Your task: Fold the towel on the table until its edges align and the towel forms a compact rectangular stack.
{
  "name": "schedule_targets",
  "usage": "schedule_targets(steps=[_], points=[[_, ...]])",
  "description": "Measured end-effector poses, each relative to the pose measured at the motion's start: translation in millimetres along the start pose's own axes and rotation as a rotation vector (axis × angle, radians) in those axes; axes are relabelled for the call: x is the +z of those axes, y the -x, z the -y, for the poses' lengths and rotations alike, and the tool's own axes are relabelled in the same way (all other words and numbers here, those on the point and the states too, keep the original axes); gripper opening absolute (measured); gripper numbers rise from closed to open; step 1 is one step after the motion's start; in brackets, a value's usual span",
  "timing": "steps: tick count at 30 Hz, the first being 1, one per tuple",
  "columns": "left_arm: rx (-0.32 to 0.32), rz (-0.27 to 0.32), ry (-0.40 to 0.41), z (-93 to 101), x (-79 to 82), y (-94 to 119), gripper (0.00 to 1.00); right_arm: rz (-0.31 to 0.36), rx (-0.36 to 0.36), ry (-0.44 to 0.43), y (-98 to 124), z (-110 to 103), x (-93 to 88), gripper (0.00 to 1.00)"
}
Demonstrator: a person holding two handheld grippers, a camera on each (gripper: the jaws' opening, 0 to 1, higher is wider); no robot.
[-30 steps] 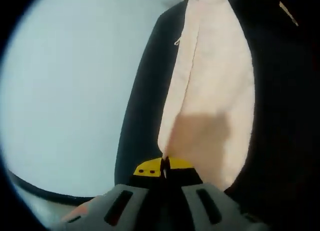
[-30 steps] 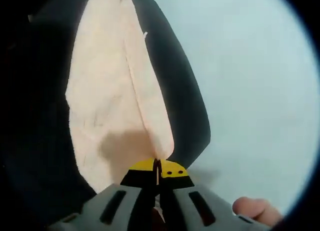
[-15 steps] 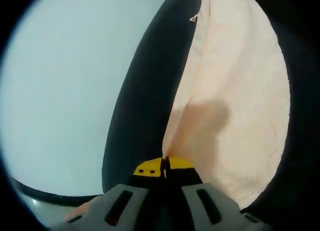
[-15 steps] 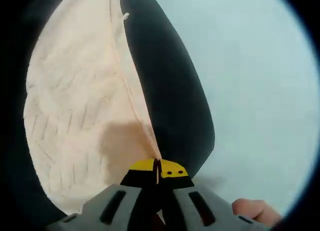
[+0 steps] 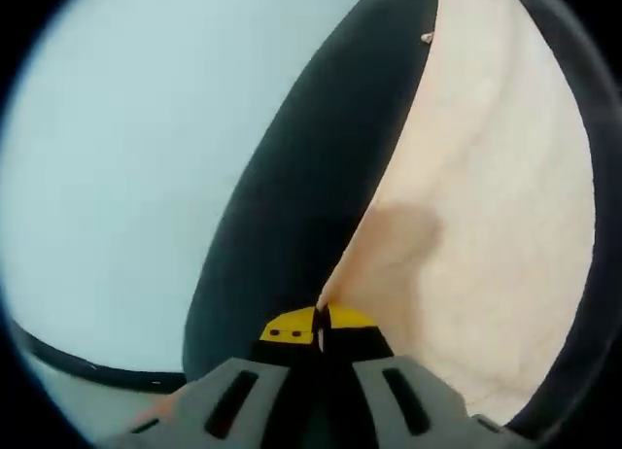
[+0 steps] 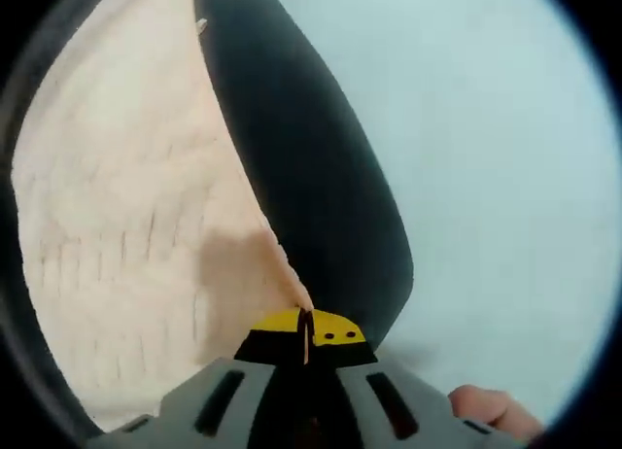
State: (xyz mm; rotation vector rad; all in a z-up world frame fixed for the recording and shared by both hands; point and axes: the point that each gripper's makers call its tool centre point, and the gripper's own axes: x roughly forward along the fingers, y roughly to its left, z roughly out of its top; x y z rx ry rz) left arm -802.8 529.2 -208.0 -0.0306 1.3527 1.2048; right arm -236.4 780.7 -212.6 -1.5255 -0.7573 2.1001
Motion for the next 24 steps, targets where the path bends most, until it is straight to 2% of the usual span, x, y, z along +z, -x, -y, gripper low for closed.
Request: schedule_targets(steps=[4,7,9,11,12,14,15,17,19,20,21,22,23,24], points=[[-0.034,0.021,0.03,9.5,-3.0,-6,0.0,-0.034,0.003,0.021,1,-9,-9.0,0.0],[-0.02,0.055,0.069,7.2,-1.0,-6,0.01,-0.027,-0.008,0.003,0,-6,-7.2,0.0],[-0.013,0.049,0.089,2.8,-9.1,-9,0.08,-0.023,0.011,-0.055,-6,-10,-7.8,0.01],[0.019,0.091,0.15,-2.4,-6.1,-1,0.2,-0.031,0.006,-0.061,-4,-6,-11.9,0.04],[0.03,0.103,0.19,-4.8,-7.7,10,0.3,-0.024,0.004,-0.103,0,-5,-12.5,0.07],[0.061,0.153,0.261,-17.7,-11.8,27,0.4,-0.006,-0.006,-0.176,12,-1,-13.5,0.13],[0.107,0.208,0.294,-30.1,-15.1,44,0.42,0.02,-0.017,-0.214,24,5,-15.1,0.13],[0.176,0.263,0.31,-40.5,-24.2,75,0.44,0.037,-0.061,-0.237,38,19,-20.2,0.13],[0.212,0.304,0.307,-45.0,-31.0,97,0.44,0.082,-0.099,-0.216,57,36,-18.8,0.13],[0.197,0.341,0.283,-45.7,-31.6,103,0.43,0.105,-0.121,-0.214,67,42,-18.9,0.13],[0.176,0.369,0.253,-34.8,-31.7,114,0.42,0.121,-0.124,-0.215,83,33,-23.2,0.13],[0.15,0.37,0.224,-21.2,-36.4,123,0.41,0.138,-0.117,-0.212,93,28,-24.8,0.12],[0.117,0.349,0.182,-4.5,-41.3,128,0.4,0.179,-0.093,-0.204,91,32,-21.5,0.1],[0.086,0.339,0.114,14.8,-41.5,133,0.37,0.226,-0.035,-0.168,95,18,-17.2,0.09]])
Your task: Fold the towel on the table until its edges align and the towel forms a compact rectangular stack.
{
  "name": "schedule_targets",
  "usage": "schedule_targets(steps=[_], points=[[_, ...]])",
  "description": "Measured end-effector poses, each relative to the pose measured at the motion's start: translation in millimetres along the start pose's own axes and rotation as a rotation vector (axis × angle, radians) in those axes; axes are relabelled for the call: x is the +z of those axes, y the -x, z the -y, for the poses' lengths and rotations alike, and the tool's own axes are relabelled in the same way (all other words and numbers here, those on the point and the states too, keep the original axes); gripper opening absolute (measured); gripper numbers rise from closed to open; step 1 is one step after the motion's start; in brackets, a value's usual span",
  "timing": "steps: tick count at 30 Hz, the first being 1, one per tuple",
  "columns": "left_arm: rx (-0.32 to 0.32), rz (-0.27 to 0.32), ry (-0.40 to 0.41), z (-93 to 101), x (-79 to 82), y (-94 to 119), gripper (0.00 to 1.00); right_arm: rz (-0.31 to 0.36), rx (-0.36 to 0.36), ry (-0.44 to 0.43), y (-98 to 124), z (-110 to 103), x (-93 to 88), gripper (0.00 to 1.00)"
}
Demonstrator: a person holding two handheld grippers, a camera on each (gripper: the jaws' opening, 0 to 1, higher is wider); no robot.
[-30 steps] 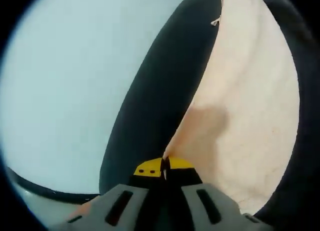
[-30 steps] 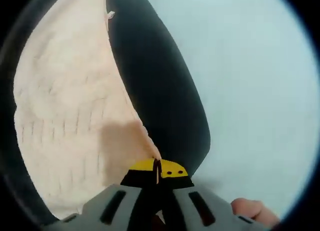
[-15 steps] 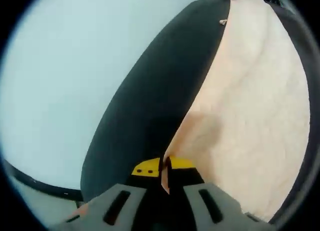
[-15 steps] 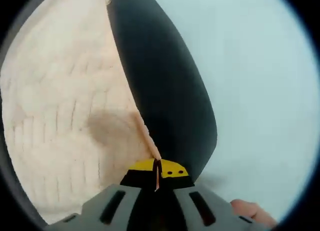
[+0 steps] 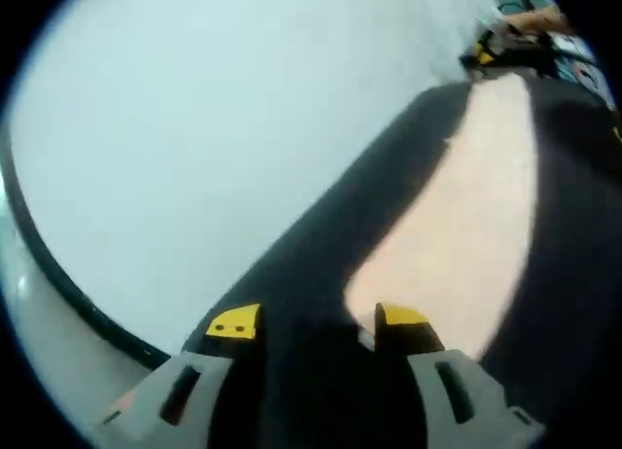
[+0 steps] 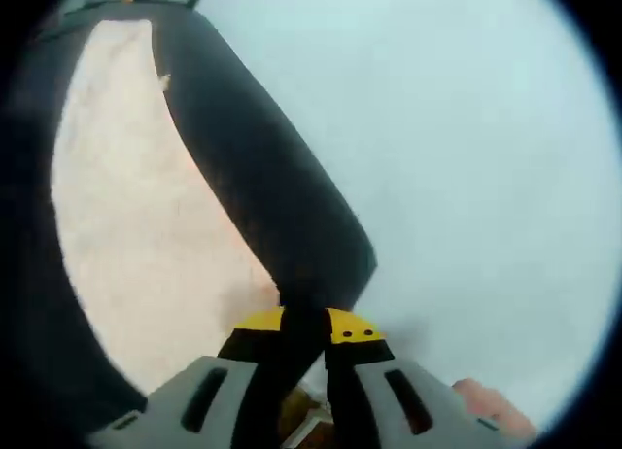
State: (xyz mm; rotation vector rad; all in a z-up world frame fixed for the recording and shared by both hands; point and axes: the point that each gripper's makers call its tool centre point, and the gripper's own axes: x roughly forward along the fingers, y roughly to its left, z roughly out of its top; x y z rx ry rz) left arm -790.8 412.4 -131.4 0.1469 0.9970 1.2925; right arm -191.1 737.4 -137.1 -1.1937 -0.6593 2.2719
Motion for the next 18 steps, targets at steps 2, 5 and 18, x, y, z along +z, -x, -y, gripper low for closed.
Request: schedule_targets(steps=[2,5,18], points=[[-0.069,0.005,-0.137,24.1,-7.8,3,0.37,0.027,0.106,0.1,15,-43,-4.9,0.12],[-0.147,-0.033,-0.162,69.1,-12.6,13,0.35,-0.019,0.098,0.157,29,-69,-12.9,0.11],[0.006,-0.175,-0.497,86.6,-17.6,-9,0.3,-0.057,0.114,0.382,48,-131,-16.3,0.19]])
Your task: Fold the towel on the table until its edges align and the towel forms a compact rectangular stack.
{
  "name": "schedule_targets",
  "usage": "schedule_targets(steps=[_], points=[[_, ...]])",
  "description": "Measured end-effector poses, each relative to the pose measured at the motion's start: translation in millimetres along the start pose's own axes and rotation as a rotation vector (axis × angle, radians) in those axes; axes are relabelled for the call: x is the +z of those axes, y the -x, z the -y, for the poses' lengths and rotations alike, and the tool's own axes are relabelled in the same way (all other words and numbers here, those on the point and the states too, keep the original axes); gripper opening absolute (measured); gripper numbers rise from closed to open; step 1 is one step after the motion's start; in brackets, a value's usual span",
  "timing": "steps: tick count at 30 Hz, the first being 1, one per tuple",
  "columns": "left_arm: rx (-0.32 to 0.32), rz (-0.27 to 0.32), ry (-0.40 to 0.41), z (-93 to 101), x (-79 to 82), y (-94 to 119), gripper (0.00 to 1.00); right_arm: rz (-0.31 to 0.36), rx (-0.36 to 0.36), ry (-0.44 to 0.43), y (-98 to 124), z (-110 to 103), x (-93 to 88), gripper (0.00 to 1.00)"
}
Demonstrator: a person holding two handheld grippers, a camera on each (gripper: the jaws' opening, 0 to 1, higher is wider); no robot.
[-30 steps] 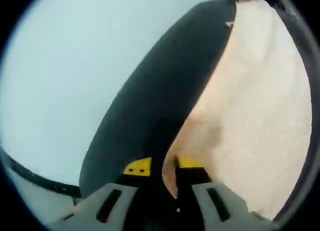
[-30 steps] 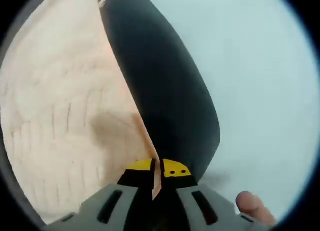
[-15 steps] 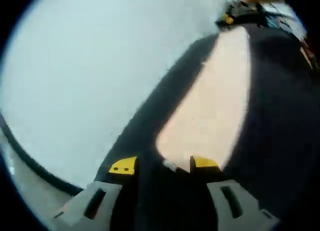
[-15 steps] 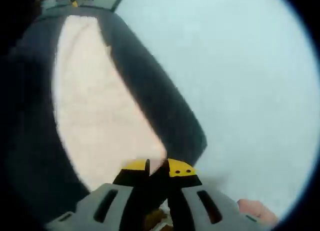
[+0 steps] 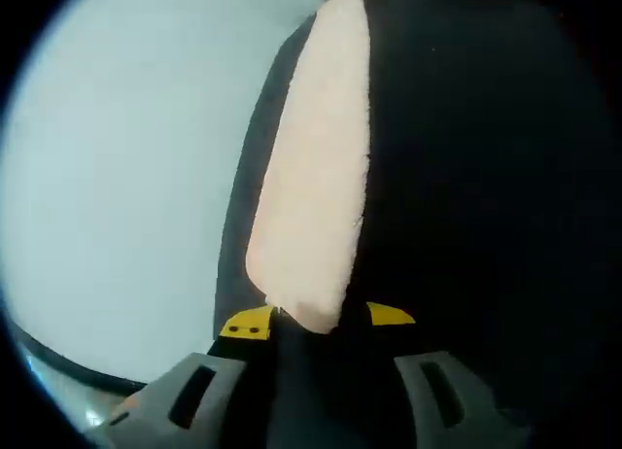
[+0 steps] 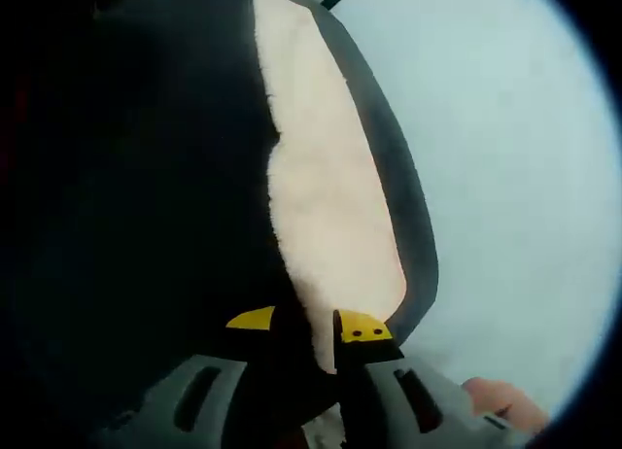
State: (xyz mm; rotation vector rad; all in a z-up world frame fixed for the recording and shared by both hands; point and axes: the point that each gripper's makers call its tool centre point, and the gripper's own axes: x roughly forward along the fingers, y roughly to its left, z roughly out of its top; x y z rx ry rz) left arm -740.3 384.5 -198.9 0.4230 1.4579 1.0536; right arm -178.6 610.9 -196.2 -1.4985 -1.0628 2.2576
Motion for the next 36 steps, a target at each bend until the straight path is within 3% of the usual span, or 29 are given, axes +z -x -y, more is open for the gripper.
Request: schedule_targets(steps=[3,9,11,13,15,16,18,19,21,26,28,30,31,33,35,36], points=[[-0.017,0.018,0.003,3.4,10.9,-3,0.29,0.034,0.028,-0.083,4,-5,-0.6,0.21],[-0.022,0.011,-0.077,17.1,17.7,-3,0.26,-0.006,0.003,-0.08,-8,-5,-24.5,0.2],[0.006,0.022,-0.102,13.9,17.4,-7,0.26,-0.036,-0.081,-0.033,-12,10,-32.1,0.2],[0.015,0.023,-0.111,14.5,12.0,-13,0.25,-0.011,-0.132,-0.016,-14,18,-26.6,0.2],[0.035,0.013,-0.109,18.3,9.8,-15,0.12,-0.014,-0.13,0.002,-19,16,-24.3,0.19],[0.032,-0.002,-0.103,20.0,3.5,-20,0.08,-0.026,-0.115,0.013,-23,13,-25.6,0.17],[0.041,0.013,-0.051,15.8,3.6,-15,0.07,-0.1,-0.073,0.067,-27,7,-37.2,0.01],[0.024,0.025,-0.001,15.6,3.6,-14,0.06,-0.132,-0.055,0.038,-29,5,-47.4,0.0],[0.022,0.053,0.059,10.5,-0.1,-14,0.01,-0.099,-0.059,0.038,-22,5,-39.9,0.0],[0.031,0.103,0.072,0.7,-10.4,-7,0.0,-0.07,-0.053,0.023,-22,2,-43.7,0.0],[-0.029,0.135,0.14,11.5,-9.0,-11,0.0,-0.061,-0.055,0.009,-21,1,-42.4,0.0],[-0.052,0.099,0.205,18.7,-13.4,-9,0.09,-0.026,-0.016,-0.149,-21,-6,-39.9,0.07],[-0.056,0.13,0.344,17.9,-10.9,-6,0.15,0.016,-0.02,-0.256,-16,0,-35.2,0.08],[-0.049,0.168,0.493,11.2,-11.7,4,0.25,0.176,-0.063,-0.479,4,26,-17.8,0.15],[0.022,0.294,0.728,-7.4,-9.1,23,0.33,0.365,-0.131,-0.738,34,63,-2.0,0.13],[0.028,0.358,0.904,-9.8,-7.5,30,0.38,0.445,-0.167,-0.891,50,81,1.1,0.12]])
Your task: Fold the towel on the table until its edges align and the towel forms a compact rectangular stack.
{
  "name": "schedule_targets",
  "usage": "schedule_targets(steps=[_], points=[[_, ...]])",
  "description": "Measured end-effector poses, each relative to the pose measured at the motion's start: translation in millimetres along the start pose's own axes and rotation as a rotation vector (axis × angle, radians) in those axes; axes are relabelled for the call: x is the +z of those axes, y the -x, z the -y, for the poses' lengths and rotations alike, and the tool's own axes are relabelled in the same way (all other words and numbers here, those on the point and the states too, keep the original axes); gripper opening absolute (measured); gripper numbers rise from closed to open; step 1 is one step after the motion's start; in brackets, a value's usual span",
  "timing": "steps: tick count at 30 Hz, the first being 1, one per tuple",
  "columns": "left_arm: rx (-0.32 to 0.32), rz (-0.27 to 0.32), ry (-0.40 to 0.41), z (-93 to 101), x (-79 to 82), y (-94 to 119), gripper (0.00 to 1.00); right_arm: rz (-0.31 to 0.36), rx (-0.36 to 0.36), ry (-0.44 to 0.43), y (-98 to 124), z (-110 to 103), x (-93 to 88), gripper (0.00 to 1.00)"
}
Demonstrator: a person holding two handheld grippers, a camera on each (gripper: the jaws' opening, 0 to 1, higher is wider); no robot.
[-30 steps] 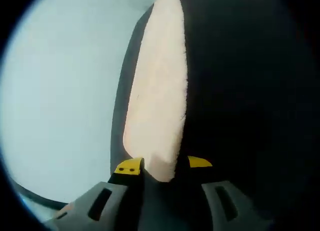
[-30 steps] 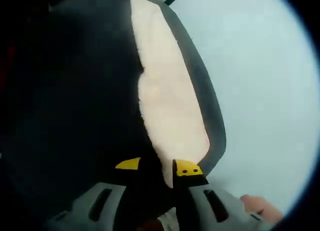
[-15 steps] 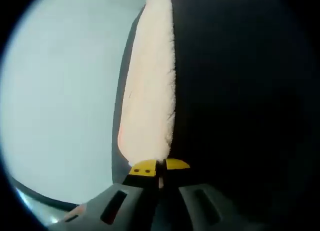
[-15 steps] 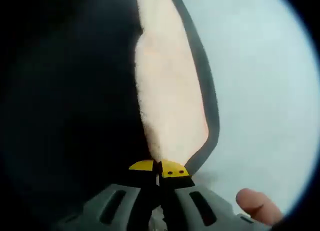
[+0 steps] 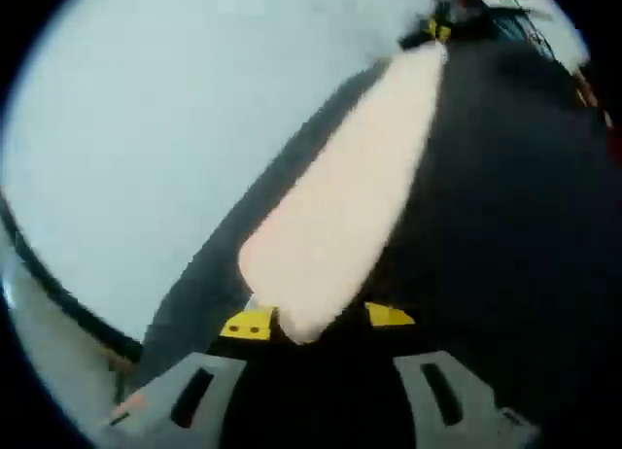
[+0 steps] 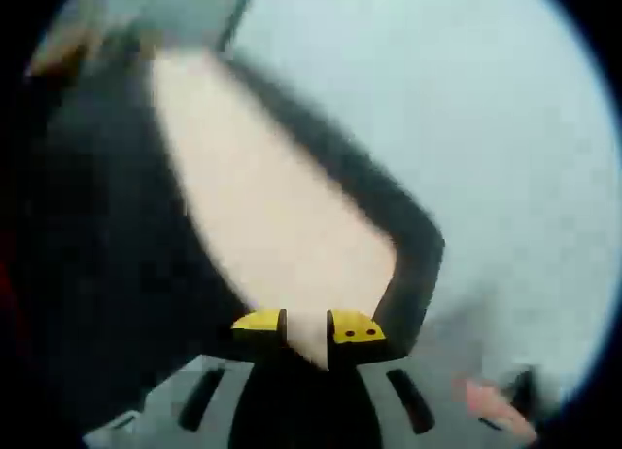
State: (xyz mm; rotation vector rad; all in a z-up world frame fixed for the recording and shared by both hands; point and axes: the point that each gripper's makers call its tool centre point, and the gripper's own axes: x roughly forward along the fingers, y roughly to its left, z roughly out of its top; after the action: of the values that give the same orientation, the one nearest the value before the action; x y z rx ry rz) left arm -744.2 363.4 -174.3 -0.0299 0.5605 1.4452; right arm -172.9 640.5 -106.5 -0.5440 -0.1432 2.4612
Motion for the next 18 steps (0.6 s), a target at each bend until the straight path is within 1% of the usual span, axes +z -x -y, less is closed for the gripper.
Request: schedule_targets(steps=[1,2,3,4,5,6,7,8,9,10,11,12,13,14,15,16,17,18], points=[[0.001,0.054,0.202,2.6,3.3,5,0.38,0.06,-0.046,-0.17,8,9,14.6,0.13],[0.0,0.099,0.412,5.8,6.6,10,0.36,0.088,-0.106,-0.36,15,18,19.5,0.13],[0.001,0.136,0.616,8.0,10.1,13,0.36,0.086,-0.169,-0.542,20,23,15.2,0.15],[0.009,0.167,0.794,8.2,13.2,16,0.37,0.081,-0.205,-0.625,22,25,11.2,0.17],[0.029,0.191,0.932,5.9,14.3,17,0.37,0.067,-0.258,-0.722,25,21,2.4,0.18],[0.064,0.21,1.011,1.3,11.9,18,0.37,0.038,-0.307,-0.814,25,20,-13.2,0.18],[0.114,0.227,1.032,-3.5,6.4,18,0.37,-0.003,-0.351,-0.91,24,15,-31.0,0.19],[0.151,0.242,1.035,-1.0,1.1,19,0.37,-0.047,-0.375,-1.008,22,9,-51.0,0.19],[0.159,0.239,1.025,-0.2,-5.3,17,0.36,-0.05,-0.39,-1.113,17,3,-67.6,0.19],[0.203,0.294,1.065,-11.2,-11.9,15,0.36,-0.082,-0.4,-1.295,12,-6,-91.5,0.22],[0.241,0.361,1.087,-21.2,-14.7,17,0.35,-0.085,-0.429,-1.423,10,-10,-106.1,0.25],[0.272,0.398,1.077,-26.6,-16.9,20,0.34,-0.037,-0.469,-1.441,10,-11,-114.1,0.25],[0.293,0.405,1.073,-29.2,-16.7,22,0.33,-0.01,-0.495,-1.429,10,-9,-117.5,0.22],[0.352,0.436,0.966,-27.0,-4.3,33,0.3,0.053,-0.537,-1.45,9,-14,-120.1,0.19],[0.447,0.455,0.775,-31.4,4.8,42,0.28,0.1,-0.552,-1.485,8,-24,-118.9,0.19],[0.537,0.43,0.638,-41.1,3.8,47,0.27,0.114,-0.537,-1.551,3,-27,-120.7,0.21],[0.558,0.426,0.575,-38.3,3.7,48,0.27,0.171,-0.542,-1.592,3,-27,-118.7,0.19],[0.491,0.458,0.58,-28.6,7.7,38,0.26,0.141,-0.568,-1.581,5,-29,-122.4,0.17]])
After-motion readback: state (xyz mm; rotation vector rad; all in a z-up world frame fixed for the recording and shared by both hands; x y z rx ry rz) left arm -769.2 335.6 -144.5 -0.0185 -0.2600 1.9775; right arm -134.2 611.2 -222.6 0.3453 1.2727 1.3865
